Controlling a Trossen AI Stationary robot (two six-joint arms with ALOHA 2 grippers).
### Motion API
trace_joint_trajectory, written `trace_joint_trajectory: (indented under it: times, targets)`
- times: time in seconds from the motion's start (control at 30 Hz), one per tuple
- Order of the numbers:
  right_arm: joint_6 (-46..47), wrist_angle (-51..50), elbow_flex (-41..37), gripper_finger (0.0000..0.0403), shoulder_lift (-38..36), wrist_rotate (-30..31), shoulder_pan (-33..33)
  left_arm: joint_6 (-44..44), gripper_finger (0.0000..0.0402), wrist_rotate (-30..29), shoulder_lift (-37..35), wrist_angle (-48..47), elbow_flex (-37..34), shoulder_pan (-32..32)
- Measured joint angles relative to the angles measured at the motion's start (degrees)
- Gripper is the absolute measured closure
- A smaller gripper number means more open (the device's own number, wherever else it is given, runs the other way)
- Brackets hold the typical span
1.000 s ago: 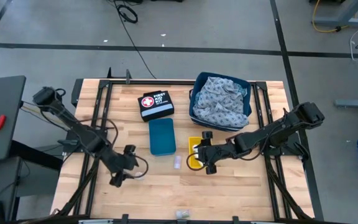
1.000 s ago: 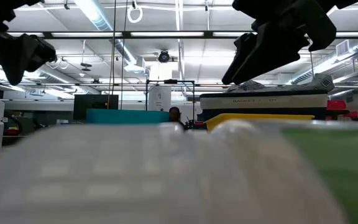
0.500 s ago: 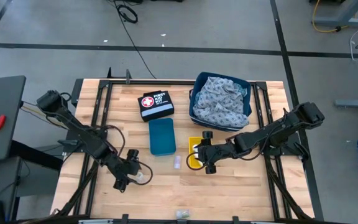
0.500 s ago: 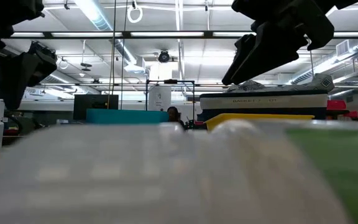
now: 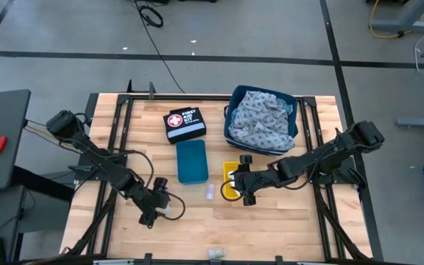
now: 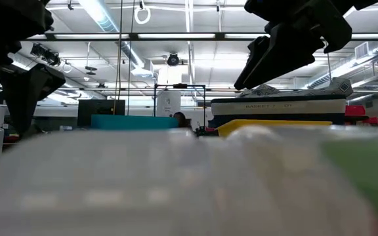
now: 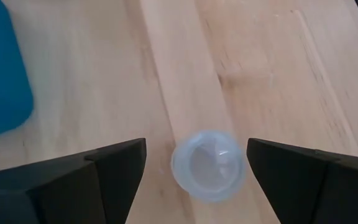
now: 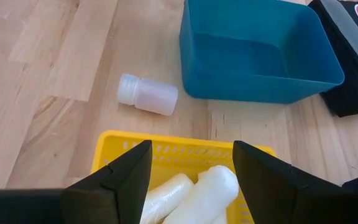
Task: Pick & place medical supplies in basket/bin
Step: Put the left transparent pill bottle into the blue bin
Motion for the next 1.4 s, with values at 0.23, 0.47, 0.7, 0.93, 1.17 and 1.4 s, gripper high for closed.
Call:
trace_joint_trajectory:
  times: [0.23,0.47,0.7,0.93,1.17,1.4]
  targets:
    - [0.42,0.05,0.0,0.0172,0.02,-0.04,0.0,0.3,0.0165,-0.34,0.0,0.02,0.0,0.01]
    - [0.8,0.08,0.0,0.0172,0.02,-0.15,0.0,1.26,0.0255,-0.37,-0.02,0.08,0.0,-0.03]
    - [0.79,0.08,0.0,0.0172,0.02,-0.15,0.0,2.69,0.0257,-2.98,-0.02,0.0,0.0,-0.03]
    - [1.45,0.34,0.0,0.0172,0.02,-0.13,0.0,5.96,0.0257,-10.8,-0.02,3.46,0.0,-0.01]
    - [2.23,0.33,0.0,0.0172,0.02,-0.11,0.0,8.93,0.0257,-20.32,-1.25,6.14,0.0,0.05]
    - [2.23,0.41,0.0,0.0172,0.02,-0.11,0.02,12.17,0.0257,-30.19,-4.71,8.5,0.0,0.08]
